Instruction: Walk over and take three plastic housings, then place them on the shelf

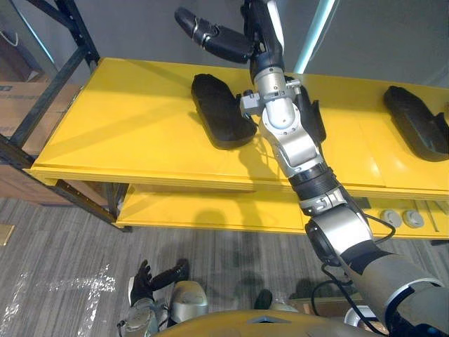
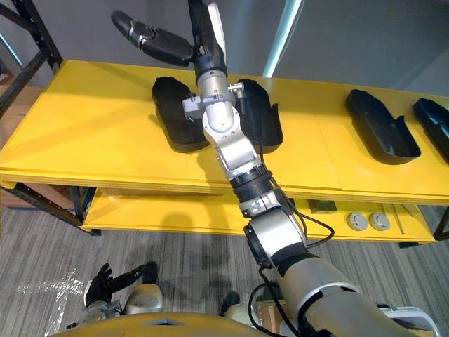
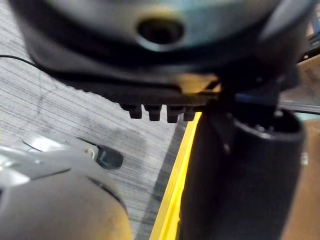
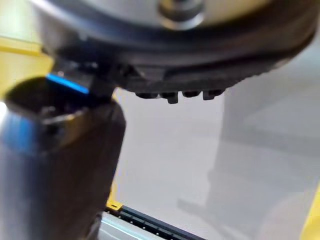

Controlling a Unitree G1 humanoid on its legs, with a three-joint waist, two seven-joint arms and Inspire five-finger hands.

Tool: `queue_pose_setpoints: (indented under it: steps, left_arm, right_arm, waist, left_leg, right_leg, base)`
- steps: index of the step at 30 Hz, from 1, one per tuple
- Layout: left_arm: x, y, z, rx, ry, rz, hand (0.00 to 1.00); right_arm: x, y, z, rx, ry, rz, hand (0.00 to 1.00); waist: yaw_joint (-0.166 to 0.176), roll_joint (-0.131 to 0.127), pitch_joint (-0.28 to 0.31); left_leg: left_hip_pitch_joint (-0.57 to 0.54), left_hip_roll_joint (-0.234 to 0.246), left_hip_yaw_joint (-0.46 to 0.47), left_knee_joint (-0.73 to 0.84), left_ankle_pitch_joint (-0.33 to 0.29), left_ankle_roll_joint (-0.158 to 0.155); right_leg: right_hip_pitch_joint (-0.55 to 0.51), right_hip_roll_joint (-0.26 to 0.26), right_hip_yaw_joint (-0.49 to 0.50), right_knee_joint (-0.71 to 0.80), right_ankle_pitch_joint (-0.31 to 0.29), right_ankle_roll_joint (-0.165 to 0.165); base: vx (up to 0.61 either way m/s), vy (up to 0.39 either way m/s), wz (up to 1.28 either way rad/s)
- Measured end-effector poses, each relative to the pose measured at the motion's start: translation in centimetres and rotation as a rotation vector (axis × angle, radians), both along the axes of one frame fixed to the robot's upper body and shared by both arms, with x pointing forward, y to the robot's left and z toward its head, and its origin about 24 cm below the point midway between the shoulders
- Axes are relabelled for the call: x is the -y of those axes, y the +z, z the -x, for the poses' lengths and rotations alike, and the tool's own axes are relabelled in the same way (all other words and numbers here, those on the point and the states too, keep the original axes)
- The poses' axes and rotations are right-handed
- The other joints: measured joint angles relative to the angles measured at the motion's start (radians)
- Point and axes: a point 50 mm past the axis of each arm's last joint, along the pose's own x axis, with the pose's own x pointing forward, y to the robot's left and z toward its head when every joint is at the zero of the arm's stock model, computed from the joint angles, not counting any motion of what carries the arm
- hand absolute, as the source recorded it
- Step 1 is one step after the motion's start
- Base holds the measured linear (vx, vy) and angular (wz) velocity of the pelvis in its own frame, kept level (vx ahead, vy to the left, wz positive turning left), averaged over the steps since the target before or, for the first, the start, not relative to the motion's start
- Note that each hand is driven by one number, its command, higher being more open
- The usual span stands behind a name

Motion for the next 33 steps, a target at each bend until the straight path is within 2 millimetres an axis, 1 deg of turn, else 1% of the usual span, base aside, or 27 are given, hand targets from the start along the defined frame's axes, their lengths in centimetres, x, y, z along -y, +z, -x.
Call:
queue_pose_setpoints:
  steps: [1,2,4,8,9,11,15,22,26,33]
  left_arm:
    - [-0.1,0.0,0.1,-0.006,-0.007,-0.007,1.0]
    - [-0.3,-0.1,0.2,-0.019,-0.022,-0.019,1.0]
    - [-0.3,-0.2,0.3,-0.025,-0.019,-0.017,1.0]
    - [-0.4,-0.3,0.7,-0.04,-0.012,-0.008,1.0]
    - [-0.4,-0.4,0.8,-0.045,-0.01,-0.009,1.0]
    - [-0.5,-0.4,0.9,-0.048,-0.01,-0.009,1.0]
    - [-0.5,-0.4,0.9,-0.049,-0.007,-0.008,1.0]
    - [-0.7,-0.4,1.0,-0.049,-0.01,-0.008,1.0]
    - [-0.7,-0.4,1.1,-0.051,-0.008,-0.007,1.0]
    - [-0.8,-0.5,1.5,-0.059,0.001,-0.006,1.0]
  right_arm:
    - [0.1,-0.5,0.0,-0.015,0.008,0.011,1.0]
    - [0.4,-1.4,0.1,-0.052,0.03,0.014,1.0]
    - [0.9,-2.2,0.3,-0.093,0.05,0.003,1.0]
    - [1.1,-2.6,0.9,-0.121,0.064,0.01,1.0]
    - [1.1,-2.6,1.1,-0.132,0.083,0.002,1.0]
    - [1.1,-2.7,1.2,-0.147,0.093,-0.003,1.0]
    - [1.8,-3.4,1.6,-0.173,0.109,0.026,1.0]
    - [2.1,-6.4,2.5,-0.307,0.188,-0.002,1.0]
    - [2.2,-7.4,2.9,-0.342,0.204,-0.002,1.0]
    - [2.3,-8.7,4.2,-0.367,0.22,-0.011,1.0]
  waist:
    - [-0.006,-0.002,-0.001]
    - [-0.018,-0.004,-0.003]
    - [-0.02,-0.005,-0.003]
    - [-0.031,-0.005,-0.003]
    - [-0.041,-0.005,-0.003]
    - [-0.047,-0.005,-0.003]
    - [-0.047,-0.007,-0.004]
    - [-0.048,-0.015,-0.009]
    - [-0.051,-0.016,-0.01]
    - [-0.074,-0.016,-0.01]
  left_leg:
    - [0.001,0.0,0.002,0.0,-0.001,-0.001]
    - [0.003,0.0,0.007,0.0,-0.001,-0.001]
    - [0.012,0.001,0.019,0.0,-0.003,-0.002]
    - [0.024,0.006,0.055,0.0,-0.008,-0.005]
    - [0.024,0.005,0.062,0.0,-0.009,-0.004]
    - [0.027,0.005,0.066,0.0,-0.01,-0.003]
    - [0.027,0.005,0.067,0.0,-0.019,0.001]
    - [0.024,0.003,0.068,0.0,-0.022,-0.005]
    - [0.026,0.002,0.071,0.0,-0.022,-0.006]
    - [0.026,0.002,0.073,0.0,-0.025,-0.008]
  right_leg:
    - [-0.001,0.0,0.003,0.0,0.001,0.0]
    - [-0.002,0.0,0.007,0.0,0.002,-0.001]
    - [-0.002,0.0,0.018,0.0,0.003,-0.001]
    - [-0.016,0.002,0.054,-0.001,0.011,-0.003]
    - [-0.019,0.002,0.061,-0.005,0.016,-0.003]
    - [-0.018,0.002,0.065,-0.006,0.017,-0.003]
    - [-0.019,0.002,0.066,-0.007,0.017,-0.003]
    - [-0.019,0.001,0.066,-0.016,0.017,-0.002]
    - [-0.019,0.001,0.069,-0.016,0.017,-0.002]
    - [-0.02,0.001,0.07,-0.016,0.017,-0.002]
  base:
    - [0.01,0.005,-0.1]
    - [0.01,0.006,-0.09]
    - [0.0,0.004,-0.16]
    - [-0.01,0.006,-0.27]
    - [0.0,0.009,-0.17]
    - [0.0,0.008,-0.09]
    - [0.0,0.001,-0.01]
    - [0.0,0.0,0.0]
    - [0.01,0.0,0.0]
    - [0.0,0.0,0.0]
